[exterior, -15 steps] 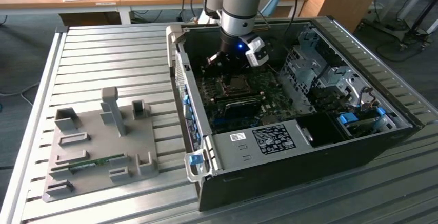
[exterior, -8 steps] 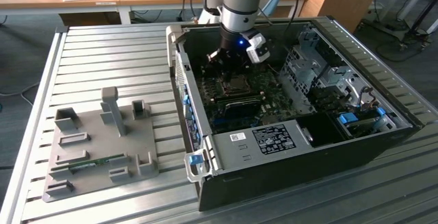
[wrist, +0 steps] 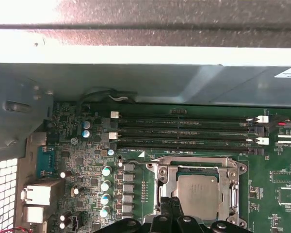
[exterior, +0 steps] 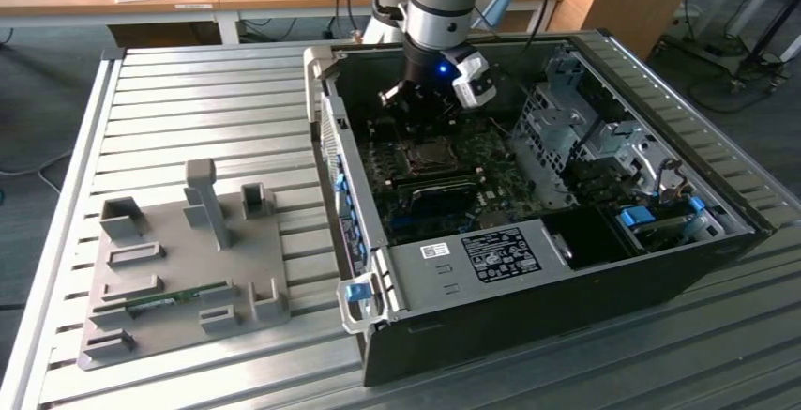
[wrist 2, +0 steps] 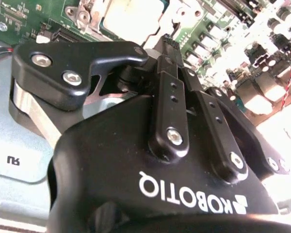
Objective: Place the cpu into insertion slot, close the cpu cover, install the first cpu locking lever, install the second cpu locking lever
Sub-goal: 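Close the cpu cover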
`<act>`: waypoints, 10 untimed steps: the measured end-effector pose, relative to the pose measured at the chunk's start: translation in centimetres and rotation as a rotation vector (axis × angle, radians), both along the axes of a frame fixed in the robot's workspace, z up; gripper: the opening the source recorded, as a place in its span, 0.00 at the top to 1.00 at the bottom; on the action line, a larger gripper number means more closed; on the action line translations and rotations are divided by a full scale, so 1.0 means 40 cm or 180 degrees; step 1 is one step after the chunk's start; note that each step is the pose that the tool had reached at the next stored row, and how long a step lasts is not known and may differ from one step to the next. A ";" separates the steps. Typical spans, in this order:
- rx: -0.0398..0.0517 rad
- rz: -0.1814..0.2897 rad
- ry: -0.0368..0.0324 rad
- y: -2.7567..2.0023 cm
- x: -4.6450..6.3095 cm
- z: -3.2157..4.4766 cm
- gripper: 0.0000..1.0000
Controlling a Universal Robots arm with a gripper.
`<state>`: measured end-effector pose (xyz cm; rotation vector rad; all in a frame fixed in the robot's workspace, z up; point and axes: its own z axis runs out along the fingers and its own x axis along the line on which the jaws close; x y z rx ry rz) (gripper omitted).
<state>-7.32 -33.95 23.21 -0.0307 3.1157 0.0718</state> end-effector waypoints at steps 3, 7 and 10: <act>0.0000 0.0000 0.0000 0.000 0.000 0.000 0.89; 0.0000 0.0000 0.0000 0.000 0.009 0.000 0.89; 0.0000 0.0000 0.0000 0.000 0.024 0.000 0.89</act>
